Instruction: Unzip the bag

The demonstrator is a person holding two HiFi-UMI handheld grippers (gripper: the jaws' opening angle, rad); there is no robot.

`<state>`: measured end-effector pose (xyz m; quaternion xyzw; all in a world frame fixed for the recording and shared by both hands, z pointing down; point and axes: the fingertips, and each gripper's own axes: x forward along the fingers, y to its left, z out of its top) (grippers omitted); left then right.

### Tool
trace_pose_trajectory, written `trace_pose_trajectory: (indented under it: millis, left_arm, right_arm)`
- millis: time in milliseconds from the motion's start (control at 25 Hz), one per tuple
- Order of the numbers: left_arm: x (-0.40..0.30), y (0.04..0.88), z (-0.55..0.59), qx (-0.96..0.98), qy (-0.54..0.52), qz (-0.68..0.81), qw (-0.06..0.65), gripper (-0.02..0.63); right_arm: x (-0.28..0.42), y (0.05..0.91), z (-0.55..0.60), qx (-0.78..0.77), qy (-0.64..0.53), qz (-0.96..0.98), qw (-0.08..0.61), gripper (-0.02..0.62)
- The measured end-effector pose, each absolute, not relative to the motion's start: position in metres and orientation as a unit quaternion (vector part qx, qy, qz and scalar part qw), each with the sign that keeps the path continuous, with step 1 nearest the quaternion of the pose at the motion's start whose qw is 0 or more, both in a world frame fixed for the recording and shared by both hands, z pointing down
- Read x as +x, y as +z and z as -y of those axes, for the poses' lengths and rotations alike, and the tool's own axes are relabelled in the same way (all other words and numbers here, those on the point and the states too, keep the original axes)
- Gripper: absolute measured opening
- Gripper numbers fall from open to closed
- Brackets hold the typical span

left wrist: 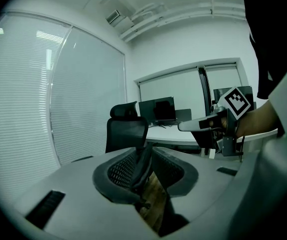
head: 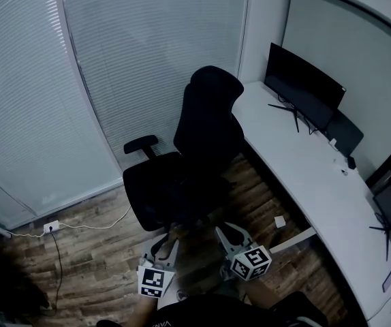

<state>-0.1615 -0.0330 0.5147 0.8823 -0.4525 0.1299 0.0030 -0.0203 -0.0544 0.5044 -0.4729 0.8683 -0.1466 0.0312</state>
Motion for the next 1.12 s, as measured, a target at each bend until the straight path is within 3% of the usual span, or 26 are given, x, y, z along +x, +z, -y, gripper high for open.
trace_pose_trajectory:
  millis: [440,1120]
  left_arm:
    - [-0.184,0.517,-0.001,0.884,0.119,0.452,0.010,0.048]
    - [-0.204,0.501,-0.018,0.892,0.102,0.440,0.002,0.020]
  right_arm:
    - [-0.057,0.507,0.020,-0.462,-0.136,-0.876,-0.006,0.061]
    - [-0.081,0.502,-0.001,-0.468,-0.126,-0.874,-0.019,0.046]
